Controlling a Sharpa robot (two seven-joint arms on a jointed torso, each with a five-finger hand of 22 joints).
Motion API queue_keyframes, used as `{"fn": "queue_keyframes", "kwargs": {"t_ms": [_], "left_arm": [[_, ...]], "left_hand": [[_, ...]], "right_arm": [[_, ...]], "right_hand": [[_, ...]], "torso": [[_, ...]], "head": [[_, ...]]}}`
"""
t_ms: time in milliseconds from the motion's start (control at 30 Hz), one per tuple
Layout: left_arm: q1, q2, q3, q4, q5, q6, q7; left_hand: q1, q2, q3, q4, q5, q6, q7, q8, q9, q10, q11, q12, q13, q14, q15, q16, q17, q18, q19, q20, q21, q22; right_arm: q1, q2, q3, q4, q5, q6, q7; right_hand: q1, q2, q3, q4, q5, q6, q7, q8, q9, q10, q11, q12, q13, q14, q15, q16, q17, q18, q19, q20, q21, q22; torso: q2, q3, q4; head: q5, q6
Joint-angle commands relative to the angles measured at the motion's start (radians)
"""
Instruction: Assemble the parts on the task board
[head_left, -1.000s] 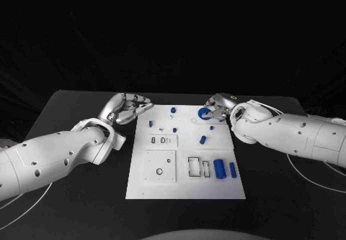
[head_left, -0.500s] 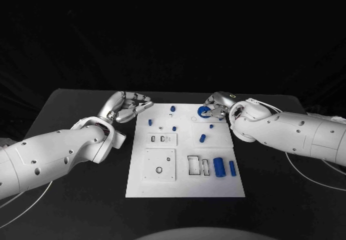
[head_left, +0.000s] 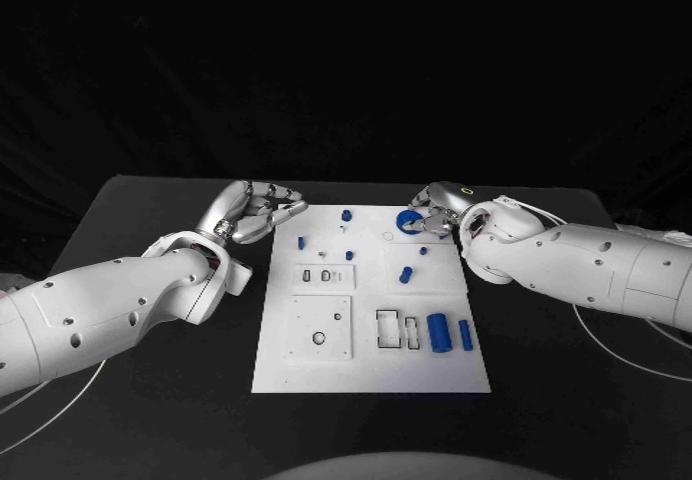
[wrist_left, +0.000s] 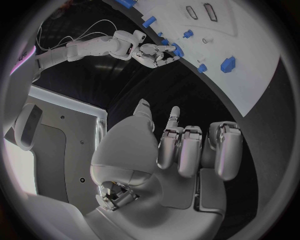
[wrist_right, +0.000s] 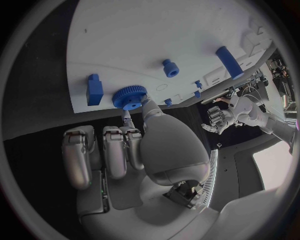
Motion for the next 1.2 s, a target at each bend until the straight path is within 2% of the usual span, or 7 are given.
{"fn": "queue_keyframes", "kwargs": {"t_ms": [33, 367, 633, 767, 1200], "left_arm": [[0.001, 0.004, 0.001, 0.001, -0.003, 0.002, 0.013], [0.001, 0.007, 0.001, -0.001, -0.003, 0.002, 0.012], [0.001, 0.008, 0.001, -0.001, -0.004, 0.004, 0.012], [0.001, 0.008, 0.001, -0.002, -0.004, 0.004, 0.013], [0.0, 0.008, 0.001, -0.004, -0.004, 0.001, 0.013]], "left_hand": [[0.002, 0.009, -0.008, 0.0, 0.005, 0.002, 0.0, -0.006, 0.001, 0.106, -0.007, 0.003, 0.263, 0.104, -0.009, 0.003, 0.263, -0.004, 0.019, -0.006, 0.0, 0.208], [0.002, 0.009, -0.008, 0.0, 0.005, 0.002, 0.0, -0.006, 0.001, 0.106, -0.007, 0.003, 0.263, 0.104, -0.009, 0.003, 0.263, -0.004, 0.019, -0.006, 0.0, 0.208], [0.002, 0.009, -0.008, 0.0, 0.005, 0.002, 0.0, -0.006, 0.001, 0.106, -0.007, 0.003, 0.263, 0.104, -0.009, 0.003, 0.263, -0.004, 0.019, -0.006, 0.0, 0.208], [0.003, 0.01, -0.009, 0.0, 0.006, 0.002, 0.0, -0.007, 0.001, 0.106, -0.007, 0.003, 0.263, 0.104, -0.009, 0.003, 0.263, -0.004, 0.019, -0.006, 0.0, 0.208], [0.004, 0.011, -0.01, 0.0, 0.007, 0.002, 0.001, -0.007, 0.001, 0.106, -0.007, 0.003, 0.263, 0.104, -0.009, 0.003, 0.263, -0.004, 0.019, -0.006, 0.0, 0.208]], "right_arm": [[-0.001, -0.003, 0.0, 0.006, -0.012, -0.025, -0.001], [-0.001, -0.006, 0.0, 0.012, -0.005, -0.025, -0.014], [-0.001, -0.009, 0.0, 0.013, -0.003, -0.024, -0.017], [-0.003, -0.012, 0.0, 0.012, -0.003, -0.023, -0.018], [-0.006, -0.011, 0.0, 0.008, -0.002, -0.005, -0.024]], "right_hand": [[-0.004, -0.01, 0.0, -0.003, 0.007, -0.008, 0.002, -0.004, -0.001, 0.105, 0.008, 0.0, 0.263, 0.104, 0.004, 0.004, 0.263, -0.007, 0.105, 0.006, 0.004, 0.263], [-0.008, -0.009, 0.004, -0.003, 0.014, -0.006, 0.008, 0.0, -0.002, 0.105, 0.011, 0.0, 0.263, 0.104, 0.006, 0.004, 0.263, -0.007, 0.105, 0.008, 0.004, 0.263], [-0.009, -0.007, 0.012, -0.005, 0.017, 0.011, 0.012, 0.007, 0.0, 0.105, 0.017, 0.0, 0.263, 0.104, 0.01, 0.004, 0.263, -0.007, 0.105, 0.012, 0.004, 0.263], [-0.007, -0.006, 0.016, -0.008, 0.017, 0.02, 0.013, 0.01, 0.001, 0.105, 0.019, 0.0, 0.263, 0.104, 0.013, 0.004, 0.263, -0.007, 0.105, 0.014, 0.004, 0.263], [-0.006, -0.005, 0.02, -0.01, 0.016, 0.026, 0.014, 0.012, 0.002, 0.105, 0.021, 0.0, 0.263, 0.104, 0.015, 0.004, 0.263, -0.007, 0.105, 0.015, 0.004, 0.263]], "torso": [[0.001, -0.0005, 0.0008], [0.0, -0.0005, 0.0], [-0.001, 0.0, 0.0], [0.0, -0.0004, 0.0004], [0.0, -0.0003, 0.0013]], "head": [[-0.003, -0.001], [-0.004, -0.009], [-0.003, -0.007], [-0.011, -0.008], [-0.008, -0.011]]}}
